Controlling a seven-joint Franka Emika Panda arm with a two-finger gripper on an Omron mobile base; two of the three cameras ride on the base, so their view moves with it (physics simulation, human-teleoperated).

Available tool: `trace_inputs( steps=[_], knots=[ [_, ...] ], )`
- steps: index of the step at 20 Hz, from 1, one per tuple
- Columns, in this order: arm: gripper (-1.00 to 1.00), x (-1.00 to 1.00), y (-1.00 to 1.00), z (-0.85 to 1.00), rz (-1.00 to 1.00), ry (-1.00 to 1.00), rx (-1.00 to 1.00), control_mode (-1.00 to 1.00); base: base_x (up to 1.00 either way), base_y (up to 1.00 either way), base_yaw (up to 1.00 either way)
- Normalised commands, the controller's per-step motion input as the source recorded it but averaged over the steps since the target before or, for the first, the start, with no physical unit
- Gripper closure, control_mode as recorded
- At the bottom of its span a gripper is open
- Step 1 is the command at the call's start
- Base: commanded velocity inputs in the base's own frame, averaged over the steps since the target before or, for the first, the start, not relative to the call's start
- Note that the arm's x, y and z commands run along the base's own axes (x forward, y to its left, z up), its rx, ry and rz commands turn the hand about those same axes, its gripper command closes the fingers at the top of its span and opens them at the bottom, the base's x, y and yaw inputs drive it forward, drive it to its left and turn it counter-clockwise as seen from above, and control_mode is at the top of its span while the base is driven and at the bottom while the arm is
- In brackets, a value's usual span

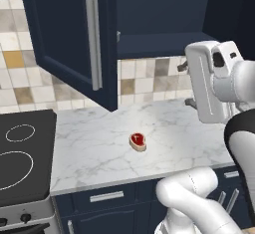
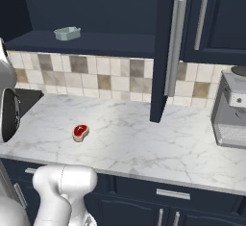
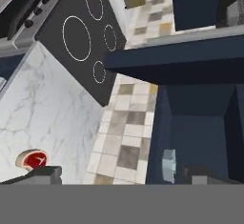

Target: Retrieve the tupperware from the cabinet, then place the raw meat into the tupperware to avoid contamination.

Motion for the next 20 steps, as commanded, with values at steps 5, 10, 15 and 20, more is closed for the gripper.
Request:
trace_inputs(
  steps=[5, 10, 15, 20],
  knots=[
    [-1.0, 0.23, 0.0, 0.0, -0.19, 0.0, 0.07, -1.0, 0.0, 0.0, 0.0],
    [-1.0, 0.1, 0.0, 0.03, -0.22, 0.04, 0.13, -1.0, 0.0, 0.0, 0.0],
    [-1.0, 0.23, -0.06, 0.13, -0.07, 0.15, 0.18, -1.0, 0.0, 0.0, 0.0],
    [-1.0, 0.28, -0.22, 0.1, 0.0, 0.17, 0.22, -1.0, 0.0, 0.0, 0.0]
  ],
)
